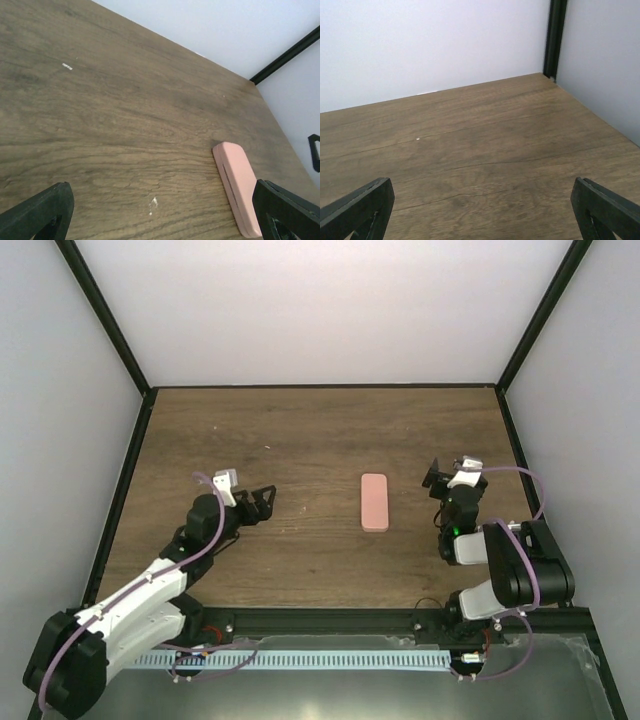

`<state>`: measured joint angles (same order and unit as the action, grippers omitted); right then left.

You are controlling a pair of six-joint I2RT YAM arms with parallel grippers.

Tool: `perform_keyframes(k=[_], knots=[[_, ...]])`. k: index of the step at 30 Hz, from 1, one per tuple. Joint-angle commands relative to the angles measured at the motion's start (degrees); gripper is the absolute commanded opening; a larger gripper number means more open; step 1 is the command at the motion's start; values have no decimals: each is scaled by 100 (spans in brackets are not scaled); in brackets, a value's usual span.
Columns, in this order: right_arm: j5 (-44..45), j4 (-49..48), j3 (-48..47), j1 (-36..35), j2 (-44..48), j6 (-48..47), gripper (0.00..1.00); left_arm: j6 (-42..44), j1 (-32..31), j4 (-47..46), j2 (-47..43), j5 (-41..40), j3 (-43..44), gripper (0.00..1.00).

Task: Organize the sunglasses
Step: Reset both arms

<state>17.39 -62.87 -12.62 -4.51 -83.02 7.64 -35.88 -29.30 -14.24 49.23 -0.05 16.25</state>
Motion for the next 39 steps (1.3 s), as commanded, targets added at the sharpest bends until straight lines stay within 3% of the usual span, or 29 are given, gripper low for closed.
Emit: perform_keyframes(k=[1,4,8,12,14,19,25,31,36,39], knots=[[-354,-615,-79,41,-134,-257,100,122,-23,190,176,172,575,100],[-276,-297,-262,-29,-219,-314,100,252,-23,429,227,-136,920,100],[-178,-298,-345,-111,-285,-375,100,2064,-15,211,512,-853,1050,100],[-185,-278,-346,-111,-272,-365,100,3289,88,-1035,760,-1945,515,100],[-194,-274,-346,-111,-267,-367,100,3684,328,-1569,927,-2107,294,100],[-190,-283,-338,-111,-263,-368,100,3584,1442,-2014,1239,-1093,236,100],[-193,-331,-294,-111,-241,-360,100,3283,2148,-2621,1439,-998,132,100],[-201,-406,-247,-116,-215,-381,100,3428,2293,-2949,1511,-1541,-125,100],[-242,-330,-309,-111,-249,-395,100,3064,2486,-3641,2367,-1611,-195,100],[-251,-325,-311,-111,-252,-395,100,3096,2526,-3488,2699,-1457,54,100]])
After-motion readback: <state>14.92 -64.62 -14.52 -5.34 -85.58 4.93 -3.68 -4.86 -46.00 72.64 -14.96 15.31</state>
